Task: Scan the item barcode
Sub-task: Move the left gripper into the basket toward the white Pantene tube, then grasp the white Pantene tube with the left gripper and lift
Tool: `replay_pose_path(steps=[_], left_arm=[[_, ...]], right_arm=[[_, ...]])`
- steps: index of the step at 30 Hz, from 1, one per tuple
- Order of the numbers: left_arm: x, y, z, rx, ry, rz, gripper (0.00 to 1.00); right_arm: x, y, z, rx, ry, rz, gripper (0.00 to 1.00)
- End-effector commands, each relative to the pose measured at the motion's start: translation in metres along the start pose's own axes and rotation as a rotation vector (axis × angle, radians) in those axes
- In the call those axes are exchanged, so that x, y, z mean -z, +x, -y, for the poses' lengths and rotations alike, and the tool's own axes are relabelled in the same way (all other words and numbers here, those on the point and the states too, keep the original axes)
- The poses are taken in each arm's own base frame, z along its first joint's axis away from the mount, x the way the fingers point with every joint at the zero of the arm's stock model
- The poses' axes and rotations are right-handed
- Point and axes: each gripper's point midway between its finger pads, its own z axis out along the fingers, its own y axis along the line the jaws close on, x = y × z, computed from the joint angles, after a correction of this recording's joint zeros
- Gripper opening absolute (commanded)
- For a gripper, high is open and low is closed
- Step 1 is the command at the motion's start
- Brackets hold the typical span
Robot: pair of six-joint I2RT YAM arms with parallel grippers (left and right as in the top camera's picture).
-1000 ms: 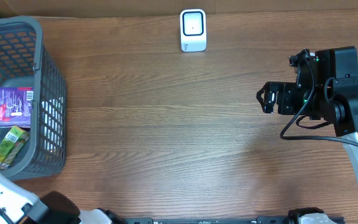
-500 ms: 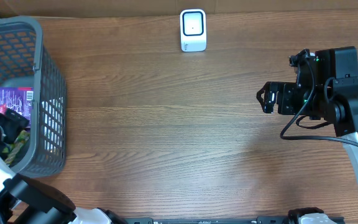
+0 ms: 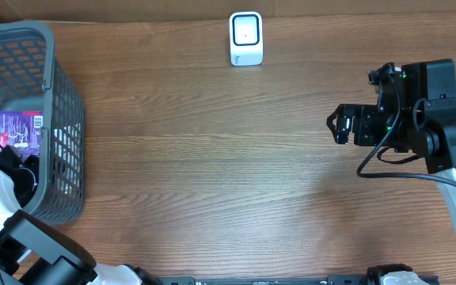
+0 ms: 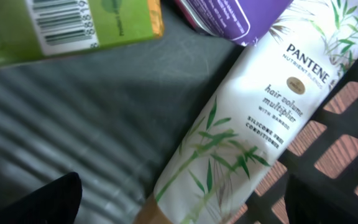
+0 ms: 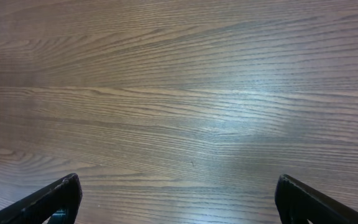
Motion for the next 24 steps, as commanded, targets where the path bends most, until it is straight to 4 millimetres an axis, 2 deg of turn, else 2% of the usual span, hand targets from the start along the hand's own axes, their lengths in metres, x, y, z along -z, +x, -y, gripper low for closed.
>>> replay_pose_path(steps=[1, 8, 18, 24], left_arm=[[-0.012, 0.011, 0.013, -0.075, 0.04, -0.023, 0.95], [-0.03, 0.019, 0.013, -0.088, 0.042, -0.009, 0.87], [-0.033, 0.012, 0.011, -0.095, 0.027, 0.029, 0.68], [-0.036, 0.013, 0.017, -0.18, 0.034, 0.034, 0.73]], right_arm=[[0.008, -0.008, -0.006, 0.01, -0.014, 0.033, 1.0], [0.008, -0.008, -0.006, 0.01, -0.014, 0.034, 1.0], [0.008, -0.011, -0.007, 0.013, -0.017, 0.045, 1.0], [0.005, -0.011, -0.006, 0.011, -0.017, 0.039, 1.0]])
